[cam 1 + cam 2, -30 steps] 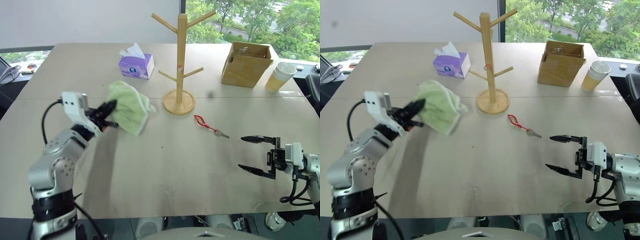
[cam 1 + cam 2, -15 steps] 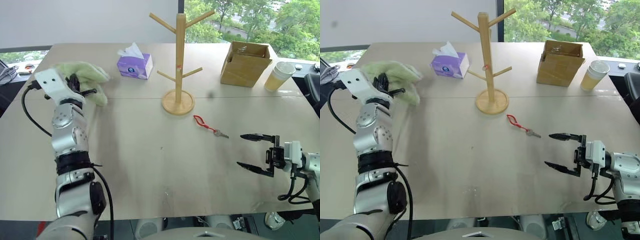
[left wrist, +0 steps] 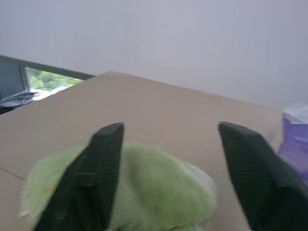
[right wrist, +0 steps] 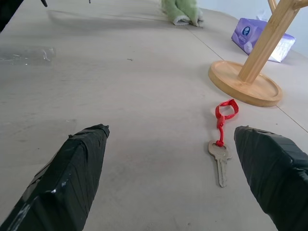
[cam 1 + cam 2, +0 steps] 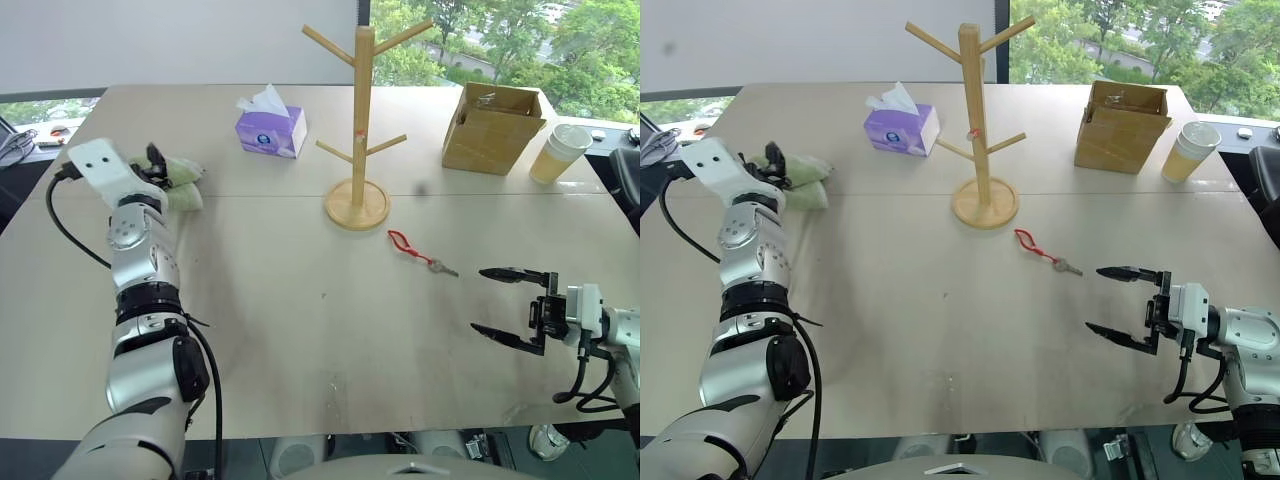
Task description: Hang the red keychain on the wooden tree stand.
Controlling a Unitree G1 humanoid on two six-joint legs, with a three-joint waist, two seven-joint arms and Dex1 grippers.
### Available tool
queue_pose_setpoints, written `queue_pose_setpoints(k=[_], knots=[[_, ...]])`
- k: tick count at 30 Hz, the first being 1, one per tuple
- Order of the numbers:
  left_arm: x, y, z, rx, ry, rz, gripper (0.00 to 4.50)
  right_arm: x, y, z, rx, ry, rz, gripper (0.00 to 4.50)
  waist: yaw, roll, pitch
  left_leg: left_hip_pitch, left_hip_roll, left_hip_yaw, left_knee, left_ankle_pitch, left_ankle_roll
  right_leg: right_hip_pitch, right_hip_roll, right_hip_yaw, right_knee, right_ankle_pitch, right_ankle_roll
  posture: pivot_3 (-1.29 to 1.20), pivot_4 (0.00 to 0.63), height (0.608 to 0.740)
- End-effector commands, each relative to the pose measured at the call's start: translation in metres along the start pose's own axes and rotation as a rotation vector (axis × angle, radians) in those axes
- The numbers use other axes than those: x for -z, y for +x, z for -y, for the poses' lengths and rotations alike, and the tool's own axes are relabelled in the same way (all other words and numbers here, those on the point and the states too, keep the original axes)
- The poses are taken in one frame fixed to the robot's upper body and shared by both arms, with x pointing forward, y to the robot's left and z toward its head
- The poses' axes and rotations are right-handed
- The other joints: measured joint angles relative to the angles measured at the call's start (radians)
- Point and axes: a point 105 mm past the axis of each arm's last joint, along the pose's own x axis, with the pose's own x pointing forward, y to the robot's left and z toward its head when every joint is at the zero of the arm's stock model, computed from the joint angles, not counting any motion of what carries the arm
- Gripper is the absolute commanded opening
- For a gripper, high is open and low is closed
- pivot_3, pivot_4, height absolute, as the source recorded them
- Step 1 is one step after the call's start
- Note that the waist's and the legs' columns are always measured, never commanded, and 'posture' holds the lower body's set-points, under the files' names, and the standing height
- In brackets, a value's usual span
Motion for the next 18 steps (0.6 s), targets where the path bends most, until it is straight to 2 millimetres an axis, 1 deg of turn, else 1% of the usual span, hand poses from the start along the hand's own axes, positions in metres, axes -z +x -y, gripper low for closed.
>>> queue_pose_setpoints(k=[1,3,5,8,11,12,14,15,18], knots=[[-0.017,-0.004,0.017,0.166,0.002,0.045,4.36,-0.01,-0.002,0.009,0.036,-0.041,0.024,4.5,-0.001,0.0,0.0,0.0,0.0,0.001,0.0,0.0,0.0,0.0,0.0,0.0,0.0,0.0,0.0,0.0,0.15,0.74],[-0.018,-0.012,0.033,0.302,-0.01,0.034,4.36,-0.012,-0.002,0.013,0.061,-0.036,0.039,4.5,-0.003,0.0,0.0,0.0,0.001,0.001,0.0,0.0,0.0,0.0,0.0,0.0,0.0,0.0,0.0,0.0,0.15,0.74],[-0.023,-0.025,0.051,0.446,-0.008,0.044,4.36,-0.015,0.001,0.019,0.089,-0.023,0.057,4.5,-0.003,0.0,0.0,0.0,0.001,0.001,0.0,0.0,0.0,0.0,0.0,0.001,0.0,0.0,0.0,0.0,0.15,0.74],[-0.023,-0.053,0.079,0.673,-0.014,0.002,4.36,-0.02,0.003,0.026,0.122,0.0,0.078,4.5,-0.003,0.0,0.0,0.0,0.002,0.0,0.0,0.0,0.0,0.0,0.0,0.001,0.0,0.0,0.0,0.0,0.15,0.74],[-0.025,-0.082,0.099,0.845,-0.021,-0.032,4.36,-0.027,0.004,0.034,0.154,0.026,0.095,4.5,-0.003,0.0,0.0,0.0,0.002,-0.003,0.0,0.0,0.0,0.0,0.0,0.001,0.0,0.0,0.0,0.0,0.15,0.74],[-0.026,-0.095,0.106,0.91,-0.024,-0.042,4.36,-0.03,0.004,0.037,0.166,0.036,0.1,4.5,-0.001,0.0,0.0,0.0,0.002,-0.003,0.0,0.0,0.0,0.0,0.0,0.001,0.001,0.0,0.0,0.0,0.15,0.74],[-0.024,-0.131,0.123,1.104,-0.042,-0.095,4.36,-0.037,0.005,0.044,0.193,0.062,0.11,4.5,-0.002,0.0,0.0,0.0,0.002,-0.004,0.0,0.0,0.0,0.0,0.0,0.001,0.0,0.0,0.0,0.0,0.15,0.74],[-0.023,-0.147,0.127,1.168,-0.051,-0.112,4.36,-0.039,0.006,0.048,0.207,0.09,0.103,4.5,-0.004,0.001,0.0,0.001,0.003,-0.004,0.0,0.0,0.0,0.0,0.0,0.002,0.001,0.0,0.0,0.0,0.15,0.74],[-0.016,-0.179,0.133,1.275,-0.014,-0.143,4.36,-0.039,0.007,0.057,0.244,0.17,0.05,4.5,-0.003,0.001,0.0,0.0,0.003,-0.004,0.0,0.0,0.0,0.0,0.0,0.002,0.0,0.0,0.0,0.0,0.15,0.74]])
